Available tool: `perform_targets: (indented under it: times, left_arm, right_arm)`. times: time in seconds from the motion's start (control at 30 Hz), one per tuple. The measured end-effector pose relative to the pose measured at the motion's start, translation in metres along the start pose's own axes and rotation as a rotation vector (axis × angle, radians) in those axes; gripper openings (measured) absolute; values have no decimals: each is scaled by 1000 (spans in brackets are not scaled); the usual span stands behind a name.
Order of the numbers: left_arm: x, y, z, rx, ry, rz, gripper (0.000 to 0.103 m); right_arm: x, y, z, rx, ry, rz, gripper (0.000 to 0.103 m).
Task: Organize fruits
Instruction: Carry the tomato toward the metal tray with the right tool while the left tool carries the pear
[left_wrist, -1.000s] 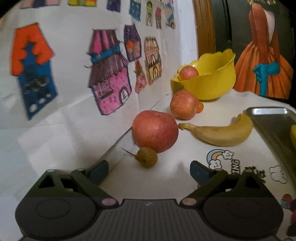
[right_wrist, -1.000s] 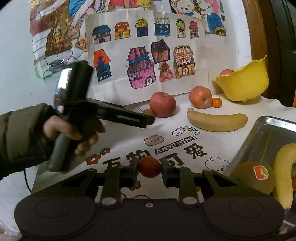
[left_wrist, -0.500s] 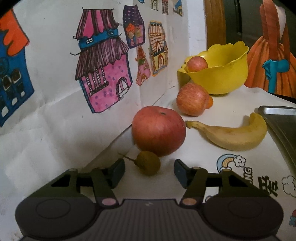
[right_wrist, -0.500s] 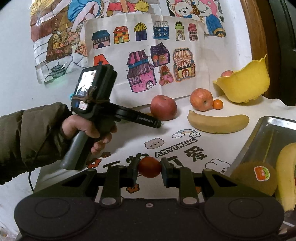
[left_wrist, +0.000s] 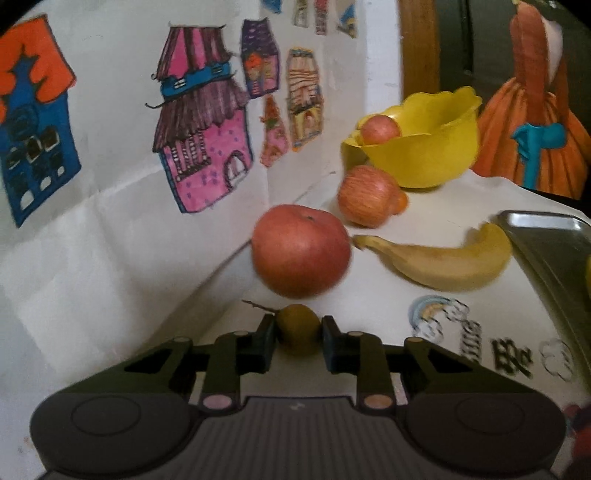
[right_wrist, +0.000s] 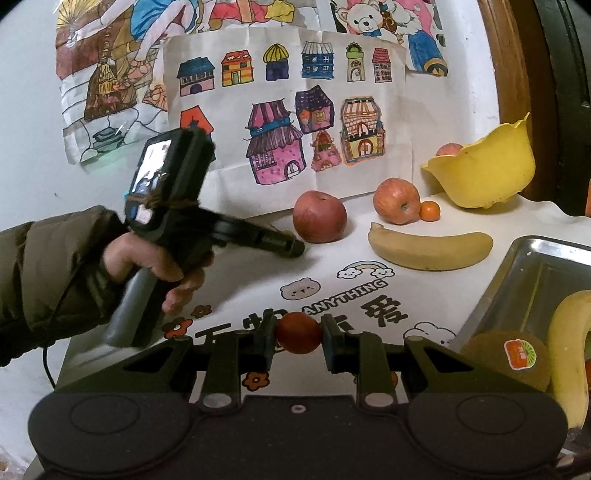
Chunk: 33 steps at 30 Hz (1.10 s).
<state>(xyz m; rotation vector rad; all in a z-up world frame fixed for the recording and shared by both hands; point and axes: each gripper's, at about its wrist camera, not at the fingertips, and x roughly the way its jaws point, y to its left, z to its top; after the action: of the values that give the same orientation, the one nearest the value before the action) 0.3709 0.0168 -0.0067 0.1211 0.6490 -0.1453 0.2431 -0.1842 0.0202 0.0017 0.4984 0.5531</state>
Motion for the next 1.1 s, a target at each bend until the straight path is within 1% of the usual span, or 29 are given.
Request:
perform_targets:
  times: [0.1,0.23,0.4,0.57,0.8,0.97,1.1]
  left_arm:
    - [-14,-8,-9,35,0,-36,29]
    - [-24,-17,-15,65,-1,-52,29]
    - [-32,-15,-20,31,1,-83,29]
    - [-55,-28,-30,48,-17,-142,29]
    - [-84,-66,-28,91,-53,-240,29]
    - [-90,-101,-24,102,-87,-312,29]
    - [-84,-128,-12,94,-112,-356,29]
  right_arm:
    - [-2,1,0,4,-1,-2,28]
    - [-7,2,-1,9,0,-6,28]
    - [-14,2,-3,5,-5,-13,28]
    - [-26,-1,-7,7,-16,-33,28]
    - [-60,-13,-19,19,-54,-91,28]
    - [-89,-33,-29,37,-84,-162,28]
    - [-110,-55,-34,58,-118,-227,28]
